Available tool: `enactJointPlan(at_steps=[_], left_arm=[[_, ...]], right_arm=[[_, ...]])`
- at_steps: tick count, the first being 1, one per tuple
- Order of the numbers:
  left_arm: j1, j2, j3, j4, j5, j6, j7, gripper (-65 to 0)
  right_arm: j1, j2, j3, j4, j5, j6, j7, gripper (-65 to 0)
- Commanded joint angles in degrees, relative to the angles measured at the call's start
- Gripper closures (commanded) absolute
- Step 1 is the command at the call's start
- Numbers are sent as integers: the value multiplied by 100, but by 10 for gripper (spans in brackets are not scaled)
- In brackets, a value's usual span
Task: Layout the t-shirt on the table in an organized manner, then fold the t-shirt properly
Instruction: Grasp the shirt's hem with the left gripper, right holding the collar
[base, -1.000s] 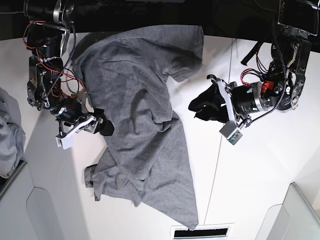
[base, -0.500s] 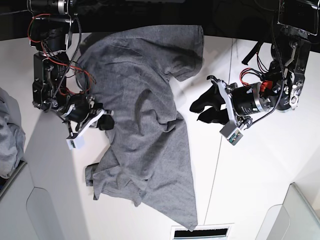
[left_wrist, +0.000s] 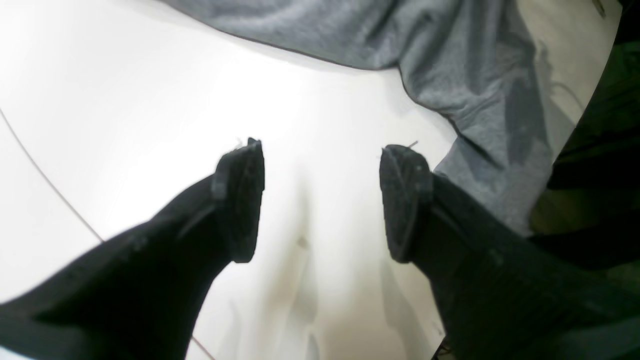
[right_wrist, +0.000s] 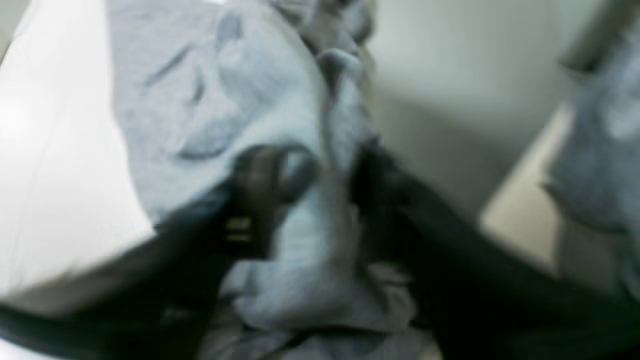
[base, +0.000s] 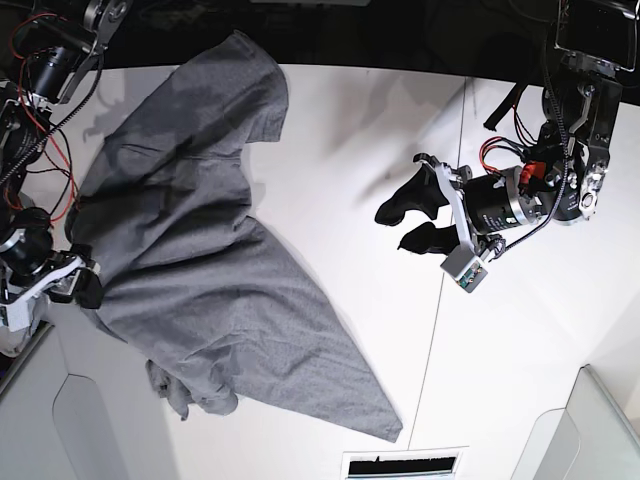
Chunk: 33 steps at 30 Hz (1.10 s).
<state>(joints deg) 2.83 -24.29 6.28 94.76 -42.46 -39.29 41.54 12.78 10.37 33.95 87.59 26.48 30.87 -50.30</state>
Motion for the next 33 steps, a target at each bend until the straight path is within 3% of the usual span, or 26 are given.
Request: enactJointPlan(at_steps=[1,5,8,11,16,18,22,26,33], left_arm=[[-94,-55,-42,83,-98,-37,-131,-387],[-94,-46,-42,83,-85,-37,-350,-387],[-98,-28,-42,83,179,-7,-728,-387],[-208,7,-35,44,437,258,-828,-387],[-737,258,-22,-671,413,289,-809,-387],[-966,407,-20,-1139,413,313,-809,-387],[-1421,721,-20,-2210,420,310,-815,-387],[-1971,1091,-20,-3268,417,313,-833,-387],[-2833,1829,-20,-4776,466,815,-909,-387]], right_arm=[[0,127,131,107,227,-52,109,-350],[-391,129,503,109,798,-59,44,-349],[-778,42,518,160,1373,179,-4,-349],[-1097,-245,472,345,1620,264,-146,-349],[-1425,-793,-28,645,1683,299,-197,-347],[-1449,-949,-387,662,1569,297,-184,-325],[-1436,-1204,-1259,658,723,260,227,-174],[-1421,-1309,-1930,658,-72,35,426,-169],[-1423,-1305,-1873,662,-122,-7,219,-169]])
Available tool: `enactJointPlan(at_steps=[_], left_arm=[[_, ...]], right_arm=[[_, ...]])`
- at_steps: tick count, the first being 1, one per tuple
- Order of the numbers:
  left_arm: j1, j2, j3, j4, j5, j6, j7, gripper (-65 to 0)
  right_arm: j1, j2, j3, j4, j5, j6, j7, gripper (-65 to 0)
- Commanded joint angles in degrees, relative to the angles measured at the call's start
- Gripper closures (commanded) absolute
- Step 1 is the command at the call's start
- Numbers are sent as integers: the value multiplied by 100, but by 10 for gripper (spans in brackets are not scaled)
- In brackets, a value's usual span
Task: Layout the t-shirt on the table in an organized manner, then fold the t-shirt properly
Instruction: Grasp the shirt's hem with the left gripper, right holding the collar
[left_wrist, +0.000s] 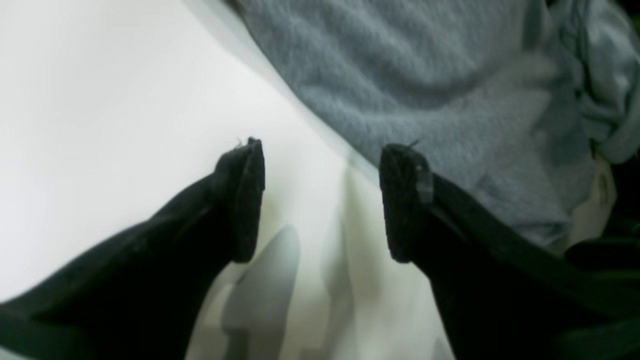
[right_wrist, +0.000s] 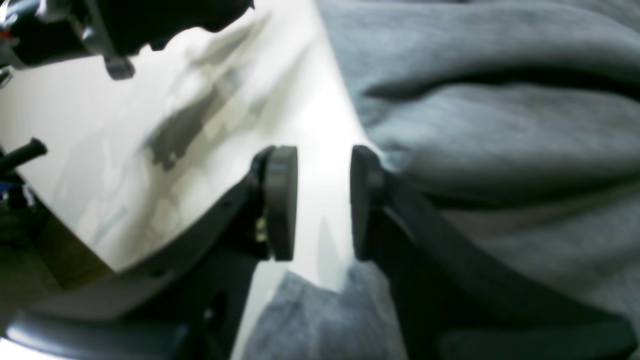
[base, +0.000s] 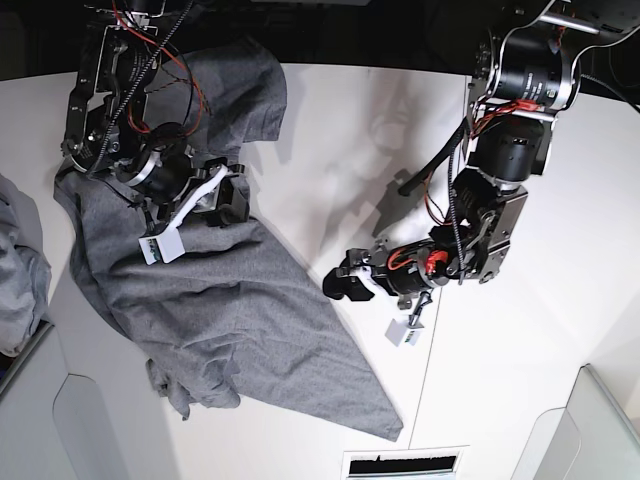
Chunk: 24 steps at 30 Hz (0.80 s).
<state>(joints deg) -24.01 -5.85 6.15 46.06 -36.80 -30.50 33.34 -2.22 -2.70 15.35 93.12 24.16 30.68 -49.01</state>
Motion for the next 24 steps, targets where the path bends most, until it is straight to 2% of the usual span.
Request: enactJointPlan(at_steps=[1,5,7,16,17,18,21,22,24], left_arm=[[-223,72,-7,-61,-7,26,-136,-387],[-345,378,-7,-348,549,680,-345,-387],[-343,520,-7,-369,627,857,-361,-387],[-345,1064,-7,-372,813,894,-369,-384],[-348,1093,-7,-372,828,896,-407,-365],[-348,1110,-7,-372,846,898,-466,-313],[-363,1106,-7,-369,1019,896,-649,-52],[-378,1093,-9,-369,1082,896,-713,0],[-431,1043,-11,-363,1163,896,-743,0]], right_arm=[[74,2,44,122,109,15,22,-169],[61,17,358,284,116,17,-116,-169],[44,48,535,376,144,17,-127,-169],[44,111,1045,389,651,68,-354,-169],[44,114,1047,389,673,66,-354,-169],[44,111,1047,389,675,66,-354,-169],[44,111,1047,389,673,68,-354,-169],[44,111,1047,389,673,68,-354,-169],[44,111,1047,389,673,68,-352,-169]])
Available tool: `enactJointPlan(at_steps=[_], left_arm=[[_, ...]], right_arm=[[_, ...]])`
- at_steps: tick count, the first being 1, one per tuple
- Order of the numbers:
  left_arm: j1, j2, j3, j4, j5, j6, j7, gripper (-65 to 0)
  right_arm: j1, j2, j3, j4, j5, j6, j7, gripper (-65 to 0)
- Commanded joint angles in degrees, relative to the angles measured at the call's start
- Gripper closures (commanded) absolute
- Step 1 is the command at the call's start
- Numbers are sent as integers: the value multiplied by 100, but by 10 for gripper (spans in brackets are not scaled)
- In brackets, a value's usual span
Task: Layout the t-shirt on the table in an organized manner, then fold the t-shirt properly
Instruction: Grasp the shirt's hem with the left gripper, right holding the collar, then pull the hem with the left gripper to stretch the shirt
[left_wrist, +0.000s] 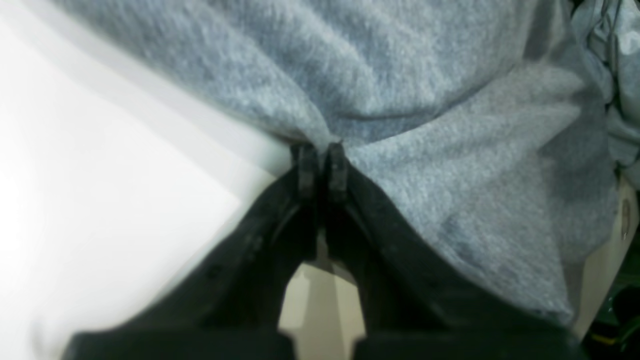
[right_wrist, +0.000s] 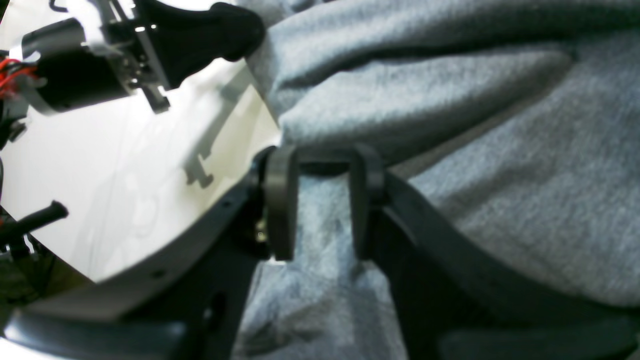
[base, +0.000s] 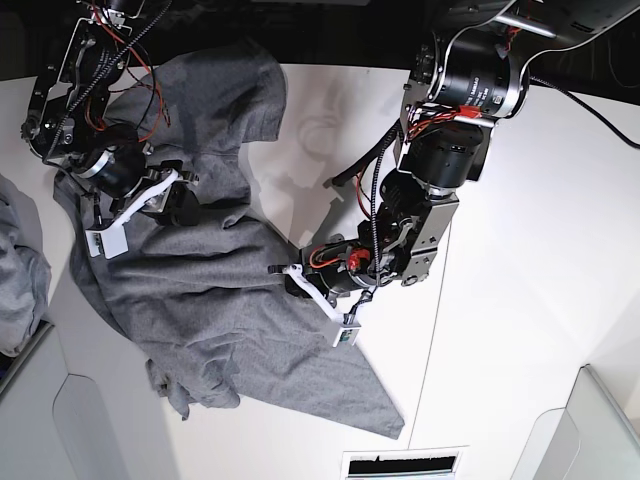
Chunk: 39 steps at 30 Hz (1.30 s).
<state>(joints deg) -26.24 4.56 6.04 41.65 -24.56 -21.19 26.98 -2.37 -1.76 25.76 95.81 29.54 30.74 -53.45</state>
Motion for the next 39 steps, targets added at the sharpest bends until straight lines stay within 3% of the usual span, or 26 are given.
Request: enactJointPlan(at_steps=[1,6,8,11,14,19,22,25,26,29,30,33,35,39], left_arm=[[-254,-59,-11,90,-39,-35,-68,0],[-306,-595,-11,850,-42,-76,693,0],[-232,-848,-11,1469,-92,-326,1086,0],[-59,-1156,2,2538,-568,-492,1593,0],[96,-1331,81,3536,-957,-507,1899,0],[181,-1239,887,4269,-955,-529,1932,0],[216,-826,1858,4262,-654,-562,1849,0],[251,-448,2885,4172,-9,-487,1189,0],[251,-348,3169,4100,195,-369,977,-49],[258,-131,3716,3917,557,-125,946,-337],[260,-109,3807,3906,603,37,1073,-383],[258,-146,3788,3908,686,522,1318,-387],[260,-192,3532,3945,680,529,1338,-387],[326,-411,2968,4072,420,-120,1648,-387]], right_arm=[[61,17,7,120,136,66,92,-169],[59,17,7,120,133,79,90,-169],[59,17,7,120,133,76,94,-169],[59,17,7,118,96,76,103,-169],[57,17,7,114,-315,68,328,-167],[-131,52,4,101,-693,-11,575,0],[-321,140,7,101,-660,-9,737,0],[-402,203,17,103,-669,-11,756,0],[-417,208,17,103,-664,-11,737,0],[-472,208,52,103,-660,-11,717,0],[-498,205,63,103,-660,-11,717,0],[-511,208,92,103,-660,-11,721,-63],[-509,208,92,103,-658,-11,787,-111],[-514,205,90,103,-592,-9,846,-139]])
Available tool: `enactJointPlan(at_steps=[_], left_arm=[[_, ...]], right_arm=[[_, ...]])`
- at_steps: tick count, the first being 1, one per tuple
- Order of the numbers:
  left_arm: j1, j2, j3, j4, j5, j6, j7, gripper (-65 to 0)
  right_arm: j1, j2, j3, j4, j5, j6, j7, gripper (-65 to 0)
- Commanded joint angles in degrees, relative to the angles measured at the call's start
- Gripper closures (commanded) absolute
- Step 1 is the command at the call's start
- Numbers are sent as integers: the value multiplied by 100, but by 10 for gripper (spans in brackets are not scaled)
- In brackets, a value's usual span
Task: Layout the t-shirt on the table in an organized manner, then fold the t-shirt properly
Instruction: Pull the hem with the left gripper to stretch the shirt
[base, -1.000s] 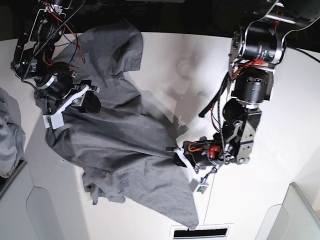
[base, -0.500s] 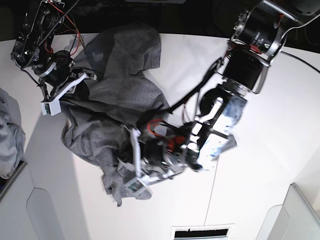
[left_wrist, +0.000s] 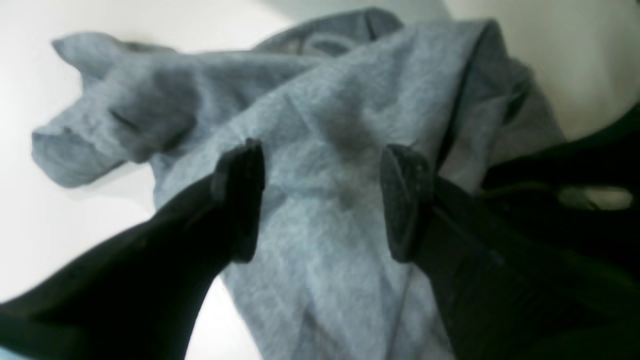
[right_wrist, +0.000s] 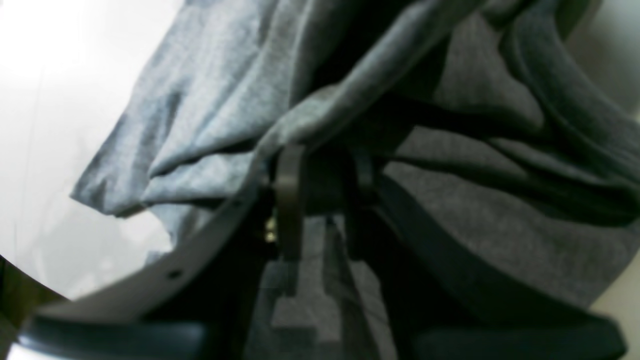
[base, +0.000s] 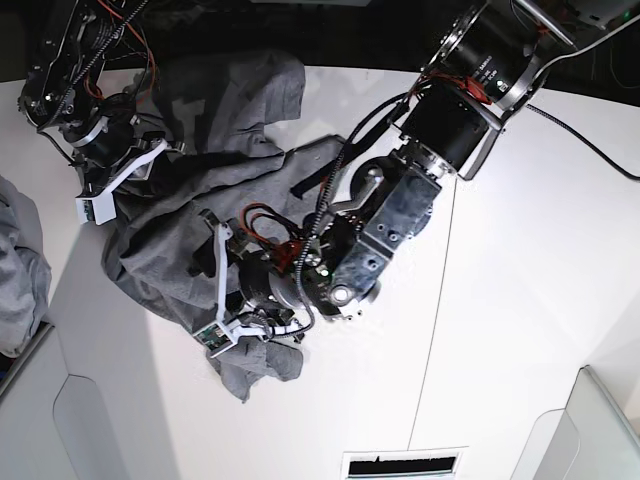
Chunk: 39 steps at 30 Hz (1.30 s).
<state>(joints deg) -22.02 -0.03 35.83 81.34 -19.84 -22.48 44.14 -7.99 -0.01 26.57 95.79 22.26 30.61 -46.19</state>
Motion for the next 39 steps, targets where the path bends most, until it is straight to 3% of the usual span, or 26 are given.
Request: enactJointPlan(at_steps=[1,5,8,11,16,20,26,32,35,36,37,39], left_arm=[[-26,-98,-90,175,-205,-162,-39,-387],[487,-940,-164,601,-745,-575,-42,-386],[988,-1467,-164,1043,-826,-586,-111,-386],[1325,-1731,-164,1353,-815,-586,-339,-386],[1803,-1729,-164,1370,-297,-584,-389,-386],[2022,-1727,-164,1340,214,-439,-586,-386],[2050,-1725,-162,1285,610,-105,-964,-384],[2046,-1725,-162,761,811,-221,-988,-384],[2048,-1709,-162,490,809,-319,-1296,-384],[2046,-1709,-162,393,807,-212,-1445,-365],[2044,-1705,-162,297,813,-48,-1543,-303],[2026,-1698,-164,160,855,153,-1609,-101]], right_arm=[[46,31,9,105,155,7,118,-139],[15,31,9,103,127,9,118,-139],[-15,33,9,103,109,28,120,-139],[-15,35,4,103,109,28,76,-152],[-227,33,-24,103,479,225,-68,-318],[-433,35,-385,105,647,275,-142,-317],[-553,31,-1237,105,50,216,-28,-317],[-586,31,-1860,103,-706,-122,157,-317],[-590,31,-1991,61,-973,-240,168,-317],[-590,31,-1996,26,-986,-240,179,-317],[-590,31,-1996,-31,-986,-249,216,-316],[-584,31,-1996,-192,-1049,-400,289,-271]])
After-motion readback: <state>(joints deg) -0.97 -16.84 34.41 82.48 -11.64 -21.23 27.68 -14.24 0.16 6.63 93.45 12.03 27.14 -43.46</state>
